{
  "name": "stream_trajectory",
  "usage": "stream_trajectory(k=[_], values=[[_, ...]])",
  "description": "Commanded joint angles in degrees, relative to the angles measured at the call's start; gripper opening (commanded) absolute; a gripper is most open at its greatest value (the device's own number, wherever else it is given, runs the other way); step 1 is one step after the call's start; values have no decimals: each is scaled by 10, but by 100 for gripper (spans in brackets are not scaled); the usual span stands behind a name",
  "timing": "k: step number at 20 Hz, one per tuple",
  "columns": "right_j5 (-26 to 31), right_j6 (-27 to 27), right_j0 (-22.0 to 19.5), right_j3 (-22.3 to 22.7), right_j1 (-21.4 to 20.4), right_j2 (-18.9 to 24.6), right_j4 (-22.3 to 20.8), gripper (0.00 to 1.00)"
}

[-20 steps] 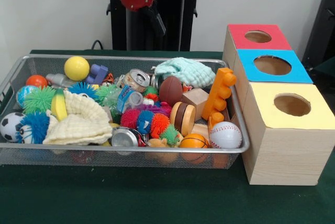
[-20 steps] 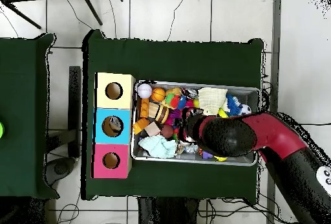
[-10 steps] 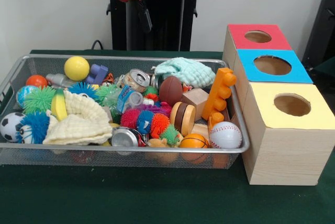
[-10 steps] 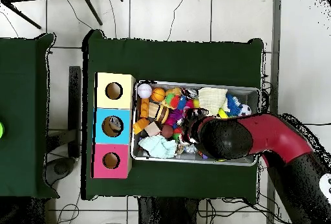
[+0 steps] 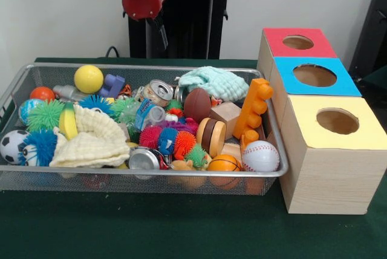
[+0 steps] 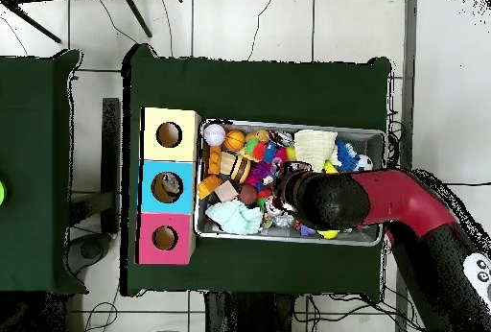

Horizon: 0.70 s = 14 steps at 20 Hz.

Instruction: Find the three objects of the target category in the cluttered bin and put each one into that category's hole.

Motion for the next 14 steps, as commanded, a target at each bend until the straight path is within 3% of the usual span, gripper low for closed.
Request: stream_trajectory(k=[1,2,6,14], values=[[-52,136,19,-54,58,-68,4,0],[-54,131,21,-54,58,-70,10,100],[-45,124,18,-55,57,-67,22,100],[-29,96,-2,-7,-5,-46,49,100]])
